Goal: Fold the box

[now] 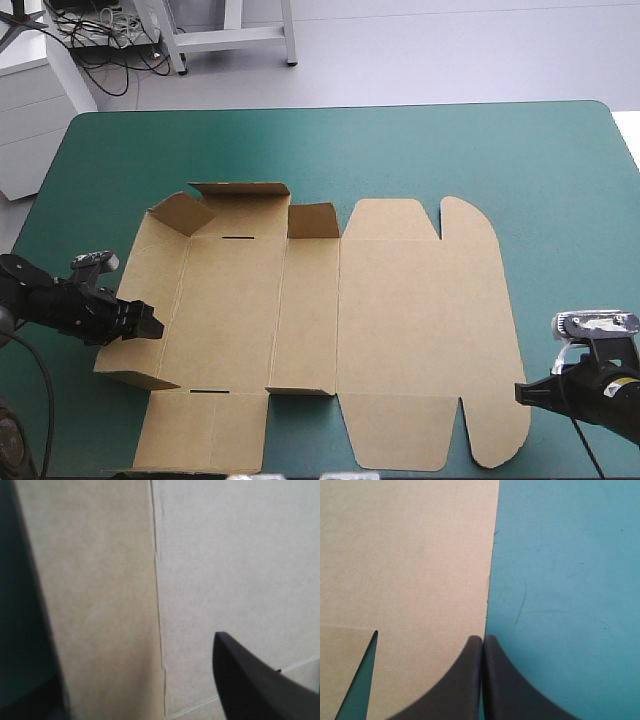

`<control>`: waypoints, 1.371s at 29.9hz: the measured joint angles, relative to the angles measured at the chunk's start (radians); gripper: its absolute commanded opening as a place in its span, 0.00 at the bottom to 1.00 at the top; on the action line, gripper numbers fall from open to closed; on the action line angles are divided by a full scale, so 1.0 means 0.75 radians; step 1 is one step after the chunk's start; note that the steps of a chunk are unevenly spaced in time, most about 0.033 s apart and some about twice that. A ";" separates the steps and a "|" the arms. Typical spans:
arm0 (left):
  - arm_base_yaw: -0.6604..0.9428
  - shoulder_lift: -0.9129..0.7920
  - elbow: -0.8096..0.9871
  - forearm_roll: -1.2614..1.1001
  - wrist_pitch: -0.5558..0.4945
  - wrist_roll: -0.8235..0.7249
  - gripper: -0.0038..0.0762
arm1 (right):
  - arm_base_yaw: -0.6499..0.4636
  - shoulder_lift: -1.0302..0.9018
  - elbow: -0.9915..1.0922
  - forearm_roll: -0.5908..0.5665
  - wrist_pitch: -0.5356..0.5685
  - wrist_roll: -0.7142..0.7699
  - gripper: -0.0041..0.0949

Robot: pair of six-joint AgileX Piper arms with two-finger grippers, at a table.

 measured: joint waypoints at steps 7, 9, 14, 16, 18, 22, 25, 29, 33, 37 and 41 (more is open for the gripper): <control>-0.003 0.011 0.000 0.020 -0.011 0.003 0.04 | 0.000 0.000 0.000 0.005 0.000 0.000 0.02; -0.003 0.026 0.000 0.020 -0.010 -0.013 0.04 | 0.000 0.000 0.000 0.005 0.000 0.000 0.02; -0.047 0.063 -0.012 0.071 -0.006 -0.076 0.04 | 0.000 0.000 0.000 0.007 0.000 0.000 0.02; -0.089 0.078 -0.014 0.101 -0.016 -0.088 0.04 | 0.000 0.000 0.000 0.008 0.000 0.000 0.02; -0.133 0.084 -0.019 0.134 -0.028 -0.099 0.04 | 0.000 0.000 0.000 0.010 0.000 0.000 0.02; -0.202 0.084 -0.050 0.188 -0.026 -0.114 0.04 | 0.000 0.000 0.000 0.018 0.000 -0.001 0.02; -0.245 0.092 -0.097 0.234 -0.030 -0.135 0.04 | 0.000 0.000 0.000 0.023 0.000 -0.001 0.02; -0.322 0.111 -0.206 0.342 -0.048 -0.185 0.04 | 0.000 0.000 0.000 0.025 0.000 -0.001 0.02; -0.459 0.111 -0.361 0.493 -0.051 -0.243 0.04 | 0.000 0.000 0.000 0.025 0.000 -0.001 0.02; -0.645 0.113 -0.522 0.654 -0.077 -0.273 0.04 | 0.000 0.000 0.000 0.025 -0.001 -0.001 0.02; -0.858 0.113 -0.657 0.845 -0.141 -0.305 0.04 | 0.000 0.000 0.000 0.025 -0.004 -0.001 0.02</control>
